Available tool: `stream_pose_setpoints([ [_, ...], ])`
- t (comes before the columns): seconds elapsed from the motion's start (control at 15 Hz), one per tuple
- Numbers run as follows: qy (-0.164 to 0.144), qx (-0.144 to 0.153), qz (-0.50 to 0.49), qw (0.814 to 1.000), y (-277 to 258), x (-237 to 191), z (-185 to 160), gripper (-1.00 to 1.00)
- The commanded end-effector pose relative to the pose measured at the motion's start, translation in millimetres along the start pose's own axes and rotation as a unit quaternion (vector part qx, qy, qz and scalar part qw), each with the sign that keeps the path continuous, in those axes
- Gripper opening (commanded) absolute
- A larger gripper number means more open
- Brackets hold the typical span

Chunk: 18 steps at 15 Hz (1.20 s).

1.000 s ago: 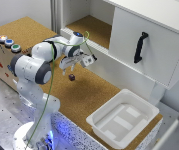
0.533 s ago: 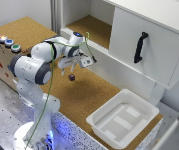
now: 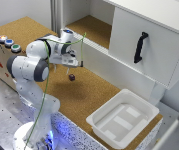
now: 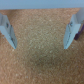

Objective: Push the purple block towards the right

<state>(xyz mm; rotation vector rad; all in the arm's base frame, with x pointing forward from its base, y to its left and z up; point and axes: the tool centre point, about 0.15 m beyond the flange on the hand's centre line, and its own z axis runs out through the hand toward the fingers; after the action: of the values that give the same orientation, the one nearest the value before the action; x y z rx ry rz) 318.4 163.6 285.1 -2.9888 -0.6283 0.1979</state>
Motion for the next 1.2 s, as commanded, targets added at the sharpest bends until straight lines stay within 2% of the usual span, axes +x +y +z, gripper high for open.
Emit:
stream_pose_setpoints([
  [0.0,0.114,0.032,0.117,0.986,1.9,3.6,14.3,1.00],
  [0.13,0.127,0.021,0.140,0.982,-6.3,13.6,16.8,1.00],
  [0.2,0.123,0.022,0.138,0.983,-10.1,20.3,20.9,1.00],
  [0.33,0.111,0.001,0.128,0.986,-15.7,30.4,23.8,1.00],
  [0.4,0.108,-0.013,0.120,0.987,-18.2,35.1,24.0,-1.00],
  [0.67,0.098,-0.028,0.123,0.987,-18.6,46.0,19.3,-1.00],
  [1.07,0.113,-0.027,0.169,0.979,3.4,69.8,27.9,-1.00],
  [1.13,0.115,-0.034,0.174,0.978,7.9,72.4,30.3,-1.00],
])
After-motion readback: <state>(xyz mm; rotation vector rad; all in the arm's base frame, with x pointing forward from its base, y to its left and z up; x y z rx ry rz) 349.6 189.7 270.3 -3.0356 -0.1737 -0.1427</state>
